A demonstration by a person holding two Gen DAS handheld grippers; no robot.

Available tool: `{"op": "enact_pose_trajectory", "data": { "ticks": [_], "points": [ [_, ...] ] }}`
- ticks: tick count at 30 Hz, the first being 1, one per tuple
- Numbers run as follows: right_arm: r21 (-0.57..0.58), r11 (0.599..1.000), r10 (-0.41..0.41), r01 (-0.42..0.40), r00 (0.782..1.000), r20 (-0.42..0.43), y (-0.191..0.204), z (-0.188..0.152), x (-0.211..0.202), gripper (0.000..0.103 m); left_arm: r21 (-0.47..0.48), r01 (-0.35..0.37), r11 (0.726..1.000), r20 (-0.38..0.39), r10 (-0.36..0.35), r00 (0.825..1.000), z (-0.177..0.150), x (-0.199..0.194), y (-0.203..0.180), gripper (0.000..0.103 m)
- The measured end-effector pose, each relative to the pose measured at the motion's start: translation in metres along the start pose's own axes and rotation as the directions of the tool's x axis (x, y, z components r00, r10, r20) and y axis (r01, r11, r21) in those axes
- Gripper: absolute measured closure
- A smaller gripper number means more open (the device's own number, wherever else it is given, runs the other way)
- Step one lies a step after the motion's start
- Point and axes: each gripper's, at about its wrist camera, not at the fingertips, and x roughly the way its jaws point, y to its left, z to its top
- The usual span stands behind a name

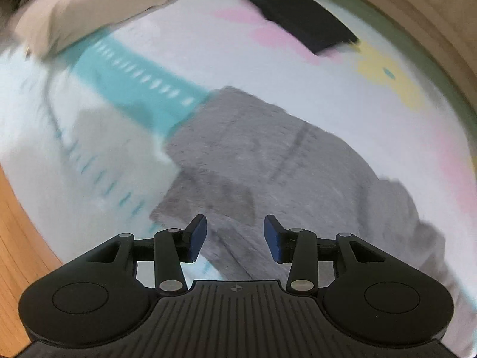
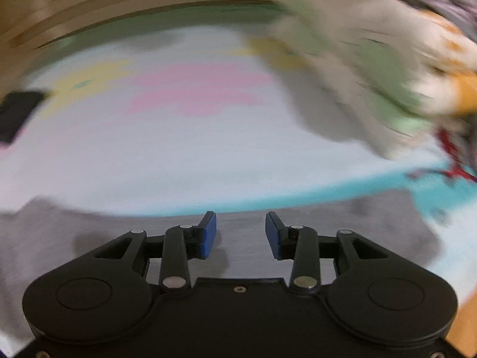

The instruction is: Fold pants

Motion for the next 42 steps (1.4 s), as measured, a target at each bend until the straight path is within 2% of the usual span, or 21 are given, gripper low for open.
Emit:
{"op": "enact_pose_trajectory", "data": {
  "ticks": [3, 6, 8, 12, 16, 17, 18, 19, 21, 23, 25, 28, 31, 34, 37, 39, 41, 42],
  "points": [
    [-0.121, 0.983, 0.139, -0.140, 0.990, -0.018, 0.056, -0.007, -0.004, 0.056, -0.034, -0.067, 0.997, 0.014, 0.067, 0.998, -0.001, 0.003, 0.014, 0.062],
    [-0.284, 0.931, 0.237, -0.228, 0.971, -0.004, 0.118, -0.021, -0.016, 0.056, -0.067, -0.087, 0.994, 0.006, 0.087, 0.996, -0.010, 0.007, 0.029, 0.062],
    [-0.378, 0.884, 0.298, -0.276, 0.955, 0.000, 0.159, -0.034, -0.024, 0.056, -0.061, -0.087, 0.994, -0.026, 0.086, 0.996, -0.009, 0.019, 0.037, 0.062],
    [-0.513, 0.773, 0.412, -0.374, 0.910, -0.043, 0.230, -0.060, -0.036, 0.056, -0.114, 0.015, 0.993, -0.055, -0.022, 0.998, -0.005, 0.040, 0.051, 0.062],
    [-0.623, 0.666, 0.475, -0.410, 0.877, -0.069, 0.280, -0.084, -0.043, 0.056, -0.198, 0.088, 0.976, -0.035, -0.097, 0.995, 0.005, 0.049, 0.063, 0.062],
    [-0.641, 0.646, 0.485, -0.414, 0.871, -0.074, 0.283, -0.087, -0.041, 0.056, -0.211, 0.102, 0.972, -0.029, -0.110, 0.994, 0.007, 0.050, 0.065, 0.065],
    [-0.663, 0.621, 0.496, -0.418, 0.864, -0.080, 0.293, -0.094, -0.042, 0.056, -0.232, 0.110, 0.966, 0.003, -0.113, 0.994, 0.007, 0.049, 0.068, 0.077],
    [-0.682, 0.599, 0.505, -0.420, 0.859, -0.086, 0.299, -0.102, -0.046, 0.056, -0.251, 0.106, 0.962, 0.044, -0.098, 0.994, 0.006, 0.045, 0.070, 0.098],
    [-0.726, 0.556, 0.512, -0.406, 0.854, -0.086, 0.313, -0.115, -0.046, 0.055, -0.269, 0.117, 0.956, 0.036, -0.111, 0.993, 0.008, 0.047, 0.073, 0.099],
    [-0.769, 0.525, 0.511, -0.365, 0.858, -0.059, 0.325, -0.127, -0.049, 0.052, -0.251, 0.105, 0.962, 0.023, -0.103, 0.994, 0.010, 0.049, 0.072, 0.099],
    [-0.798, 0.509, 0.505, -0.322, 0.863, -0.025, 0.335, -0.133, -0.047, 0.051, -0.238, 0.096, 0.967, 0.026, -0.093, 0.995, 0.011, 0.050, 0.069, 0.098],
    [-0.841, 0.462, 0.499, -0.280, 0.867, -0.014, 0.350, -0.143, -0.038, 0.051, -0.245, 0.100, 0.964, 0.022, -0.097, 0.995, 0.013, 0.053, 0.068, 0.099],
    [-0.880, 0.411, 0.497, -0.240, 0.868, -0.005, 0.362, -0.151, -0.027, 0.056, -0.244, 0.100, 0.965, 0.018, -0.099, 0.995, 0.013, 0.053, 0.069, 0.099],
    [-0.903, 0.397, 0.477, -0.162, 0.878, 0.052, 0.371, -0.160, -0.017, 0.070, -0.241, 0.098, 0.965, 0.020, -0.096, 0.995, 0.011, 0.051, 0.070, 0.098],
    [-0.908, 0.385, 0.481, -0.166, 0.875, 0.044, 0.371, -0.160, -0.015, 0.071, -0.245, 0.101, 0.964, 0.020, -0.099, 0.995, 0.011, 0.050, 0.070, 0.098],
    [-0.905, 0.378, 0.520, -0.197, 0.853, 0.031, 0.365, -0.159, -0.024, 0.063, -0.242, 0.096, 0.966, 0.019, -0.094, 0.995, 0.011, 0.050, 0.069, 0.098],
    [-0.909, 0.358, 0.545, -0.213, 0.838, 0.018, 0.361, -0.163, -0.031, 0.048, -0.235, 0.089, 0.968, 0.020, -0.087, 0.996, 0.011, 0.050, 0.068, 0.098],
    [-0.913, 0.350, 0.551, -0.210, 0.834, 0.020, 0.361, -0.165, -0.033, 0.047, -0.232, 0.086, 0.969, 0.021, -0.084, 0.996, 0.011, 0.050, 0.067, 0.098]
  ]
}}
